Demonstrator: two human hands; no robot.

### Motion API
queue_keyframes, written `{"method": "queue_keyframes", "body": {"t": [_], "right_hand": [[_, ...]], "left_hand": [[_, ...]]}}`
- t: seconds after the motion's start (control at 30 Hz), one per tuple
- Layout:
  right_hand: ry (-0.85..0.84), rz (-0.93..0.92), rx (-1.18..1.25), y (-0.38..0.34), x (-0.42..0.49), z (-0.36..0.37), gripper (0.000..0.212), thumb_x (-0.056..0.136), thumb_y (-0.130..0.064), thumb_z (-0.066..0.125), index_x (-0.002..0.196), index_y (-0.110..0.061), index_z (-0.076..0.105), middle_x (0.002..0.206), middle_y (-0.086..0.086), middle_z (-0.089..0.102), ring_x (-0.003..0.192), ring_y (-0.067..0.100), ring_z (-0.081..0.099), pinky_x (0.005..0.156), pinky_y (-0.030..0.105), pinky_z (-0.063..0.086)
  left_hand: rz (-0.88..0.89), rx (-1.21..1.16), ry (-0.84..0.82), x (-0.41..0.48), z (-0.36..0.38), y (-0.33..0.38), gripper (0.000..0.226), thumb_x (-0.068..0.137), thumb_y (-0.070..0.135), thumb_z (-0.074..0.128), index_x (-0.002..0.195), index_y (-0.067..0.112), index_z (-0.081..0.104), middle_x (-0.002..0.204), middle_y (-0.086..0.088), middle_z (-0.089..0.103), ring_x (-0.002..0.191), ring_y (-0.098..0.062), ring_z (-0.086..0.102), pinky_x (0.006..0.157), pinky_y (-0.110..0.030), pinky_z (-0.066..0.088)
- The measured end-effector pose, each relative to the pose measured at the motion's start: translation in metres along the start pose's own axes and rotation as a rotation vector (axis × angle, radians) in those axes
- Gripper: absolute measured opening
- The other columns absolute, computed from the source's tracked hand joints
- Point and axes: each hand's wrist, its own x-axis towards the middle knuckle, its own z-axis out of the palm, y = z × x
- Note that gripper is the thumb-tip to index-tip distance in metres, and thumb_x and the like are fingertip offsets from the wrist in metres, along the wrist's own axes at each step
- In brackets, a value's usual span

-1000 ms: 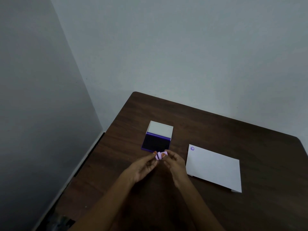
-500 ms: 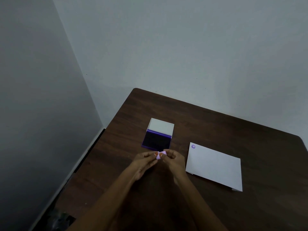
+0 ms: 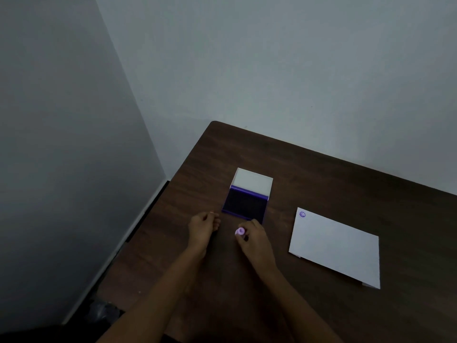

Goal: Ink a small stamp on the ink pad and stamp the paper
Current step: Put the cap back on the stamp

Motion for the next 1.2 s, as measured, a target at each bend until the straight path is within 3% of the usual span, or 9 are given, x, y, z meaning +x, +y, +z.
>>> {"method": "queue_keyframes", "body": {"t": [0.13, 0.27, 0.37, 0.53, 0.63, 0.73, 0.9, 1.07, 1.2], "right_hand": [[0.014, 0.087, 0.108, 0.004, 0.009, -0.010, 0.040, 0.074, -0.031, 0.068, 0.109, -0.020, 0.054, 0.108, -0.006, 0.050, 0.100, 0.009, 0.047, 0.086, 0.028, 0.042], [0.245, 0.226, 0.305, 0.008, 0.042, -0.041, 0.026, 0.084, -0.035, 0.057, 0.106, -0.021, 0.055, 0.109, 0.002, 0.055, 0.100, 0.014, 0.053, 0.079, 0.026, 0.045], [0.346, 0.313, 0.307, 0.014, 0.074, -0.058, 0.030, 0.088, -0.031, 0.051, 0.113, -0.013, 0.053, 0.121, 0.011, 0.054, 0.105, 0.019, 0.051, 0.085, 0.029, 0.042], [0.312, 0.389, 0.370, 0.016, 0.106, -0.061, 0.045, 0.091, -0.030, 0.046, 0.130, -0.010, 0.038, 0.138, 0.013, 0.044, 0.124, 0.025, 0.042, 0.102, 0.039, 0.036], [0.267, 0.400, 0.372, 0.014, 0.114, -0.053, 0.048, 0.091, -0.032, 0.044, 0.134, -0.012, 0.031, 0.141, 0.013, 0.040, 0.126, 0.025, 0.040, 0.102, 0.039, 0.037], [0.240, 0.405, 0.382, 0.009, 0.118, -0.046, 0.048, 0.091, -0.035, 0.043, 0.133, -0.017, 0.031, 0.138, 0.013, 0.041, 0.120, 0.026, 0.045, 0.096, 0.038, 0.043], [0.324, 0.426, 0.477, 0.001, 0.124, -0.053, 0.042, 0.091, -0.030, 0.044, 0.130, -0.014, 0.036, 0.131, 0.013, 0.048, 0.104, 0.016, 0.048, 0.078, 0.025, 0.042], [0.415, 0.370, 0.497, -0.008, 0.119, -0.070, 0.034, 0.089, -0.017, 0.049, 0.123, -0.010, 0.047, 0.129, 0.013, 0.052, 0.116, 0.022, 0.049, 0.090, 0.027, 0.039], [0.437, 0.265, 0.378, -0.017, 0.102, -0.078, 0.032, 0.087, -0.009, 0.052, 0.119, -0.010, 0.051, 0.125, 0.014, 0.054, 0.113, 0.023, 0.052, 0.094, 0.032, 0.043]], "left_hand": [[0.081, 0.093, 0.007, 0.015, 0.007, 0.017, 0.016, 0.092, 0.012, 0.045, 0.096, 0.011, 0.061, 0.090, -0.004, 0.063, 0.082, -0.015, 0.059, 0.073, -0.026, 0.048], [0.192, 0.213, -0.018, 0.041, 0.023, 0.045, 0.021, 0.092, 0.011, 0.046, 0.110, 0.012, 0.057, 0.108, -0.009, 0.060, 0.093, -0.017, 0.057, 0.078, -0.028, 0.048], [0.217, 0.260, -0.060, 0.061, 0.040, 0.062, 0.027, 0.092, 0.010, 0.047, 0.118, 0.011, 0.052, 0.121, -0.013, 0.057, 0.107, -0.023, 0.055, 0.087, -0.032, 0.046], [0.205, 0.355, -0.195, 0.083, 0.062, 0.074, 0.038, 0.093, 0.013, 0.047, 0.131, 0.009, 0.039, 0.134, -0.016, 0.048, 0.122, -0.028, 0.047, 0.099, -0.038, 0.041], [0.233, 0.349, -0.223, 0.084, 0.072, 0.076, 0.037, 0.093, 0.014, 0.046, 0.129, 0.008, 0.039, 0.133, -0.017, 0.049, 0.119, -0.028, 0.048, 0.098, -0.037, 0.043], [0.225, 0.322, -0.229, 0.083, 0.081, 0.078, 0.035, 0.093, 0.016, 0.046, 0.127, 0.009, 0.041, 0.129, -0.016, 0.051, 0.113, -0.026, 0.052, 0.085, -0.030, 0.044], [0.170, 0.247, -0.193, 0.085, 0.081, 0.084, 0.038, 0.092, 0.019, 0.048, 0.129, 0.014, 0.038, 0.130, -0.013, 0.050, 0.098, -0.015, 0.048, 0.078, -0.028, 0.044], [0.213, 0.190, -0.156, 0.081, 0.065, 0.092, 0.036, 0.092, 0.021, 0.051, 0.126, 0.015, 0.042, 0.130, -0.011, 0.050, 0.102, -0.014, 0.045, 0.092, -0.035, 0.045], [0.283, 0.214, -0.161, 0.067, 0.049, 0.094, 0.033, 0.092, 0.017, 0.050, 0.125, 0.015, 0.046, 0.130, -0.010, 0.051, 0.103, -0.012, 0.044, 0.086, -0.029, 0.042]]}}
